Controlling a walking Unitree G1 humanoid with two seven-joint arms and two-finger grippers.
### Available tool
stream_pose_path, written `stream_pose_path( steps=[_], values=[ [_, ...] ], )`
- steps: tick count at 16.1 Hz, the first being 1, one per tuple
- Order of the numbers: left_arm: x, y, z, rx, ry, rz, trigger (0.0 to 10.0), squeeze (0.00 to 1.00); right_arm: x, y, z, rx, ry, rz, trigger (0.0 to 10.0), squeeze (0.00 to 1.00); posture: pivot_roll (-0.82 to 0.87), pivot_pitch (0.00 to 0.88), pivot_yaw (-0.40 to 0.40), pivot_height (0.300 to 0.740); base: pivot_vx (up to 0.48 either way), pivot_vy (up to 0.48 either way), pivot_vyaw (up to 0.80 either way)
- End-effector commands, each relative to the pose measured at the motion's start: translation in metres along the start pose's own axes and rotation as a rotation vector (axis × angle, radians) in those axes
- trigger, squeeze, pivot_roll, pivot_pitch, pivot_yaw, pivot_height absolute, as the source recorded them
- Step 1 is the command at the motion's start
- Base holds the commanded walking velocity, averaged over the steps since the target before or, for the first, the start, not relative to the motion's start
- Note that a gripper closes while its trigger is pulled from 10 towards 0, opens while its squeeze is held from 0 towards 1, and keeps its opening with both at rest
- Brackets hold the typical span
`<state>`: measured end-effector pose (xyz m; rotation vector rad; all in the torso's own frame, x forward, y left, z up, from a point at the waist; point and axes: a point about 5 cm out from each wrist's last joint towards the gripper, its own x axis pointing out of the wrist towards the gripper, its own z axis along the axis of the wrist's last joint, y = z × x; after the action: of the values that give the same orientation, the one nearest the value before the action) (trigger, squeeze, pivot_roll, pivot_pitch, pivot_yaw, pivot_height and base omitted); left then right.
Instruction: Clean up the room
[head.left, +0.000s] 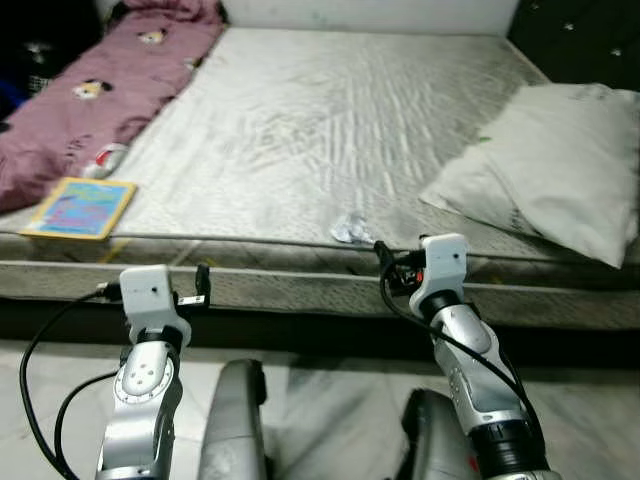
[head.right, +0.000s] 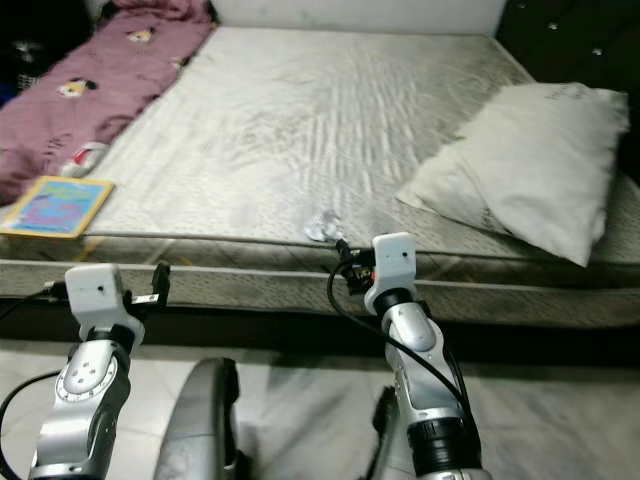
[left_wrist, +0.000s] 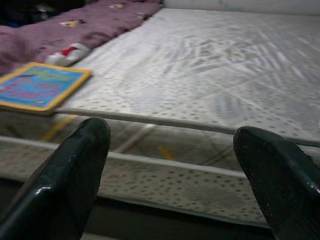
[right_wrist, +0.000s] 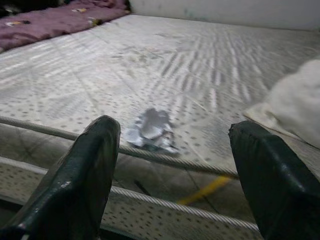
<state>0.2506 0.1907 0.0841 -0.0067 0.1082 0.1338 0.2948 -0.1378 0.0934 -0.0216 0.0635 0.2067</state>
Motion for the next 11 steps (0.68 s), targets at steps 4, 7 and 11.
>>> stream_pose_path(
  steps=[4, 7, 11],
  values=[
    [0.0027, -0.0054, 0.0044, -0.014, -0.013, -0.043, 10.0, 0.00, 0.0044, -0.0006, 0.0021, -0.007, -0.008, -0.003, 10.0, 0.00, 0.11, 0.000, -0.016, 0.531, 0.066, 0.000, 0.00],
    [0.0036, -0.0071, 0.0045, -0.020, -0.013, -0.051, 10.0, 0.00, 0.0077, 0.0021, 0.0044, -0.020, -0.016, 0.014, 10.0, 0.00, 0.11, 0.000, -0.020, 0.531, 0.315, 0.000, 0.00],
    [0.0037, -0.0077, 0.0044, -0.028, -0.012, -0.050, 10.0, 0.00, 0.0082, 0.0043, 0.0042, -0.036, -0.021, 0.029, 10.0, 0.00, 0.11, 0.000, -0.021, 0.531, 0.348, 0.000, 0.00]
  ],
)
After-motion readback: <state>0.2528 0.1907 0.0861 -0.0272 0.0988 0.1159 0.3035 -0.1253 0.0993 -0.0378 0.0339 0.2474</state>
